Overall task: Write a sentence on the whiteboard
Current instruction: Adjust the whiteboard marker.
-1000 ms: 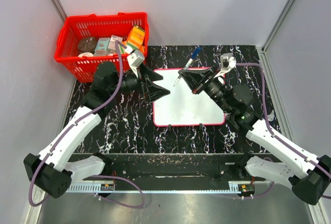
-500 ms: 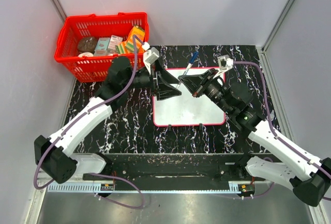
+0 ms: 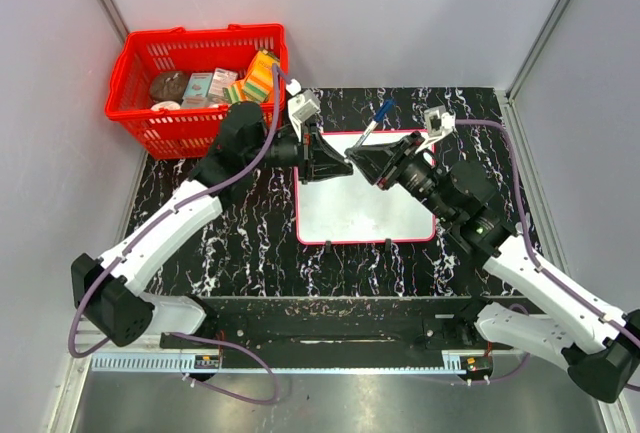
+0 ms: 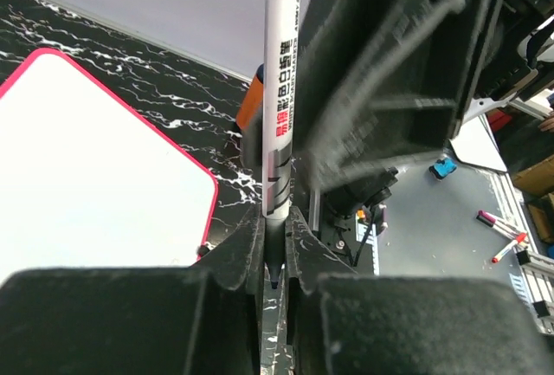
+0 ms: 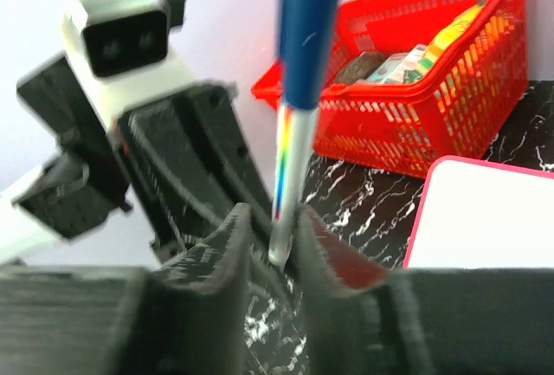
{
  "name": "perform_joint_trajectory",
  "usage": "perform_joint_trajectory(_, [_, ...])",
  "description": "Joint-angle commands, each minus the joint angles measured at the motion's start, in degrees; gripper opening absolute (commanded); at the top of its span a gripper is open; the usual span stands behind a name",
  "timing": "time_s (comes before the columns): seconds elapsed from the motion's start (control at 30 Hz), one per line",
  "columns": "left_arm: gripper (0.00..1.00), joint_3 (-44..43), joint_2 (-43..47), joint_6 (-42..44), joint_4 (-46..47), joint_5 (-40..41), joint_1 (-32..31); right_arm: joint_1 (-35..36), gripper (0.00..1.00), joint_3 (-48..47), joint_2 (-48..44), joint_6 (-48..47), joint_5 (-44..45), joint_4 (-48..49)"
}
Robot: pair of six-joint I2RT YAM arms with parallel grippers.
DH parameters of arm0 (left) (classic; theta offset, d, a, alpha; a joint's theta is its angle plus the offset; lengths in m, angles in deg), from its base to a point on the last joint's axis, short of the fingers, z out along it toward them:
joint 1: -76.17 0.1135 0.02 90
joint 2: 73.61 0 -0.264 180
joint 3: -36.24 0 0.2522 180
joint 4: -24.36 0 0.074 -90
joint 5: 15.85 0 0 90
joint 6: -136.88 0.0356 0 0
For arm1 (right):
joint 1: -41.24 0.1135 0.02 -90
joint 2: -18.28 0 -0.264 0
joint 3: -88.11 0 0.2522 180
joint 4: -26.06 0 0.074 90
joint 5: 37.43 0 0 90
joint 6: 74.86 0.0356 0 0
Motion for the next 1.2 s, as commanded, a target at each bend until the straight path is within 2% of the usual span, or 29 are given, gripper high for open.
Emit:
perform_joint_trajectory(0.0, [0.00,-7.3,1.2,6.5,-8.0,2.7,0.3,0.5,0.43,-2.0,-2.1,-1.8,-8.4,1.1])
perform_joint_trajectory(0.03, [0.00,-8.2,1.2,7.6,-9.8,2.5,0.3,0.5,0.73,-1.9,-2.4,-1.6,-8.7,1.1])
perform_joint_trajectory(0.1, [0.00,-10.5,1.2,9.7,-13.7,1.1,0.2,0.5,0.99,-0.8,-3.7,-1.2,-10.1,1.9])
perform_joint_trajectory(0.27, [0.00,-14.4,1.0,13.5,-22.0,-2.1,0.3,0.5,1.00,-0.1,-5.4,-0.3,-18.0,6.1])
perform_joint_trajectory(0.47, [0.00,-16.5,1.5,14.9,-26.0,-7.5,0.2,0.0,0.98,-1.6,-5.0,2.0,-20.8,7.8])
perform_joint_trajectory(0.63, [0.00,-17.5,2.1,13.4,-25.6,-10.3,-0.8,-0.2,0.82,-1.8,-3.7,2.3,-21.3,9.1])
perform_joint_trajectory(0.73, [0.00,-17.6,3.1,13.5,-25.5,-8.2,-1.0,-0.2,0.67,-1.8,-3.6,2.5,-21.3,10.4])
perform_joint_trajectory(0.87, [0.00,-17.6,4.6,14.0,-25.2,-4.9,-1.0,-0.2,0.68,-1.9,-4.8,1.7,-20.4,9.1])
perform_joint_trajectory(1.07, [0.00,-17.8,4.3,13.1,-25.0,-7.2,-1.0,-0.3,0.76,-2.0,-4.6,1.2,-20.8,8.7])
perform_joint_trajectory(1.17, [0.00,-17.5,4.2,12.8,-24.9,-8.9,-1.2,-0.2,0.75,-2.2,-3.8,1.5,-21.7,10.3])
